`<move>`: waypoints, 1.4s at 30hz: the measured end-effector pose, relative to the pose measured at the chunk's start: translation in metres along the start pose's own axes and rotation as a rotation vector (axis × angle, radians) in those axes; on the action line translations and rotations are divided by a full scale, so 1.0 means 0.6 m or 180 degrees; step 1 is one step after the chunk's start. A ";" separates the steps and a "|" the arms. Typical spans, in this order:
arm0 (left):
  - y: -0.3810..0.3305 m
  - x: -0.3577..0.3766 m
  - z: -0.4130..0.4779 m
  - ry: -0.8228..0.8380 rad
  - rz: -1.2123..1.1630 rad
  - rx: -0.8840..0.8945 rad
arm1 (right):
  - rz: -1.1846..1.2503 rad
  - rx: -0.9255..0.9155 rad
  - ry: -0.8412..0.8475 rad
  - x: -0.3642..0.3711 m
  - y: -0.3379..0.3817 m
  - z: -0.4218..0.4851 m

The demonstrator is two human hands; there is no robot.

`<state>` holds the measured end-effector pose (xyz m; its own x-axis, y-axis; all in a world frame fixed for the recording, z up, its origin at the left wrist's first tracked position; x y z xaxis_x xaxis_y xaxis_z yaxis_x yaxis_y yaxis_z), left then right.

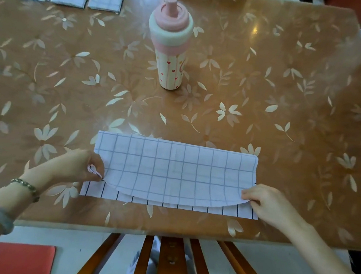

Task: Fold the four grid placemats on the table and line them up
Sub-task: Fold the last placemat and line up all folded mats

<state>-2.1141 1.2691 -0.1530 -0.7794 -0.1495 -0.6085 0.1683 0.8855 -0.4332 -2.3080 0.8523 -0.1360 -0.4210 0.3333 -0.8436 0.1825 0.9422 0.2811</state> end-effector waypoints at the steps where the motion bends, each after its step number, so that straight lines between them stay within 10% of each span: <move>1: 0.000 0.002 0.002 -0.0026 0.0007 0.0089 | -0.0054 -0.0049 -0.0003 0.001 0.002 -0.001; 16: -0.002 0.028 -0.016 0.0102 0.0045 0.0630 | -0.0153 -0.0100 -0.0026 0.012 0.002 -0.010; 23: -0.142 0.066 0.033 -0.1672 0.0410 0.1569 | 0.0578 -0.0163 -0.1323 0.009 0.136 0.064; 42: -0.136 0.151 0.116 -0.1839 0.1087 0.0378 | -0.0609 0.0116 -0.0857 0.109 0.141 0.183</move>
<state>-2.1561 1.1528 -0.2191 -0.2290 -0.1104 -0.9671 0.4384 0.8754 -0.2038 -2.2224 0.9500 -0.2176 -0.2017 0.1243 -0.9715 0.1564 0.9833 0.0933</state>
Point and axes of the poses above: each hand's wrist, its own z-axis towards the middle knuckle, its own x-axis out of the palm, y = z × x, the point moved 5 cm from there along z, towards the middle knuckle, and after that the axes turned 4 degrees about -z, right-handed, at the moved point
